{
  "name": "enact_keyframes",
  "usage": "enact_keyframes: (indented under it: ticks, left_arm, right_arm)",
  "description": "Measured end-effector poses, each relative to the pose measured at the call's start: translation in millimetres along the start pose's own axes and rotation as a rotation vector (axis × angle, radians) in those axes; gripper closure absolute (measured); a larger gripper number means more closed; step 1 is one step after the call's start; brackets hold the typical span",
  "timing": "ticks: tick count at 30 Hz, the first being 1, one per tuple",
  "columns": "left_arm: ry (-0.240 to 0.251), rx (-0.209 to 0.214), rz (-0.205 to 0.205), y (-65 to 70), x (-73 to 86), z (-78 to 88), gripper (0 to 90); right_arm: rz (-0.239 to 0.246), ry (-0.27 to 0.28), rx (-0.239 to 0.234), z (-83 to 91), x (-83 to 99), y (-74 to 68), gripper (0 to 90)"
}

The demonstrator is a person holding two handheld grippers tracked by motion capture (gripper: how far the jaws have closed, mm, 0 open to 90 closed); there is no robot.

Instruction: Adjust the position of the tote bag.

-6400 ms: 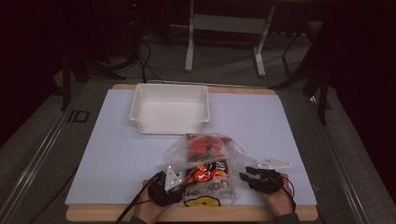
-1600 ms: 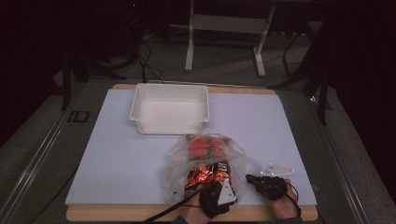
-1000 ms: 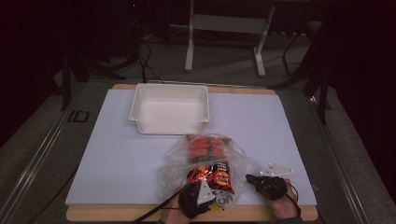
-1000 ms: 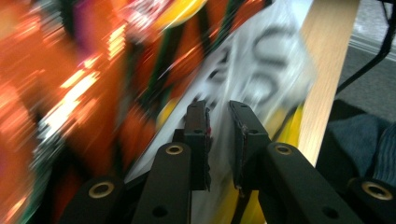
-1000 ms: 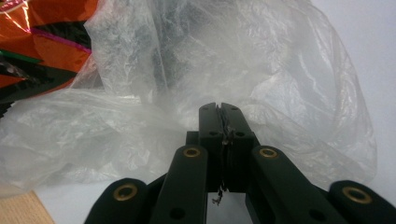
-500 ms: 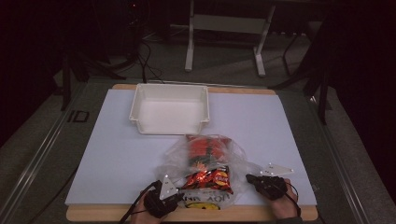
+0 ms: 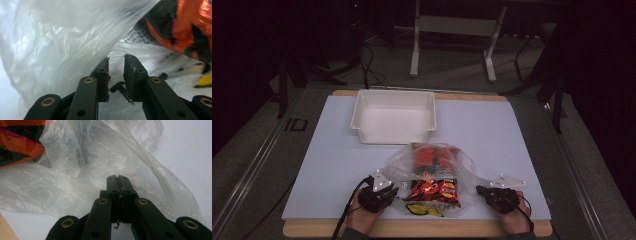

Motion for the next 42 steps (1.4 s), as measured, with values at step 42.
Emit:
enact_keyframes:
  ticks: [42]
  left_arm:
    - [0.089,0.198,-0.154,47.2,-43.2,13.9,52.0]
  right_arm:
    - [0.005,-0.016,0.069,-4.3,-4.0,8.7,88.0]
Point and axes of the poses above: each handheld gripper's, and its own axes: z roughly backward along the jaws, x roughly out of its underside, y roughly to its right, the point moved 7 cm from there along -z, roughly forward along the jaws, and after that the axes turned 13 degrees about y, right-handed, at the moved point
